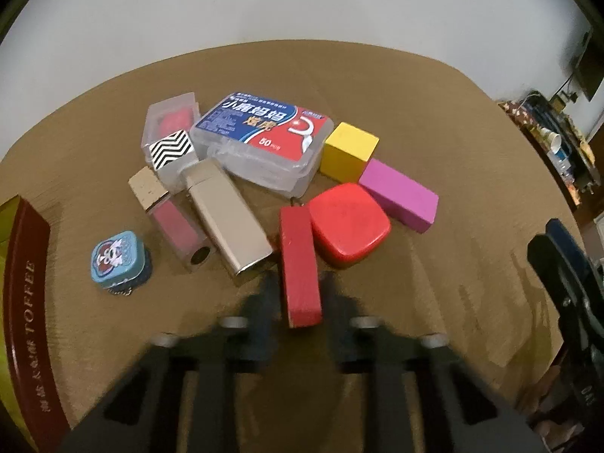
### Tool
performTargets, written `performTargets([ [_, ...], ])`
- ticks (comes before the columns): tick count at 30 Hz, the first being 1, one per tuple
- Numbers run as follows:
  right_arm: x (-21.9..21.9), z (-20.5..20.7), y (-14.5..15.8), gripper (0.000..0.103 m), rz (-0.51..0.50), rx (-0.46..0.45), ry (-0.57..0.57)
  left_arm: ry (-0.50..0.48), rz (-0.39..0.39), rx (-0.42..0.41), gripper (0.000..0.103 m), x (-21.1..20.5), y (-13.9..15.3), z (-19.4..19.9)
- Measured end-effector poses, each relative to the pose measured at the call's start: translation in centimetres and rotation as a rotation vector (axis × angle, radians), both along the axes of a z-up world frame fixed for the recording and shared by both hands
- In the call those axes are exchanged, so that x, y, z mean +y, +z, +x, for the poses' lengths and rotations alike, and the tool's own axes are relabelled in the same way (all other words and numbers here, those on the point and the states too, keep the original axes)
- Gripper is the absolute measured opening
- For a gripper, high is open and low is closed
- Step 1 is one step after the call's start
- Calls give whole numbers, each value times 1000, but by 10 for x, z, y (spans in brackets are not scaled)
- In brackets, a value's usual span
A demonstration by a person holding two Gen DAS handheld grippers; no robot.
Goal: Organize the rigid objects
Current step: 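Grasp the red block with the left gripper and drop it into the tin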
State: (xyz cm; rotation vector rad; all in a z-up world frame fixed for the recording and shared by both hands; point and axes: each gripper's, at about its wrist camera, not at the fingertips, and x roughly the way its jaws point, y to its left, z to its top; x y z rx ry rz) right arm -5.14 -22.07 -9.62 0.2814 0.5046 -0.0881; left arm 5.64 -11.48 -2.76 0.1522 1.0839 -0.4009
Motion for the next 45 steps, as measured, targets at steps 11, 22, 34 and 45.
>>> performTargets([
  [11, -5, 1, -4, 83, 32, 10, -6, 69, -54, -77, 12, 90, 52, -29],
  [22, -2, 3, -4, 83, 1, 25, -24, 358, 175, -112, 12, 273, 71, 29],
  [34, 5, 6, -4, 83, -50, 47, -21, 405, 356, -57, 12, 321, 9, 69],
  [45, 10, 38, -2, 83, -62, 195, 166, 422, 320, -140, 51, 307, 47, 36],
])
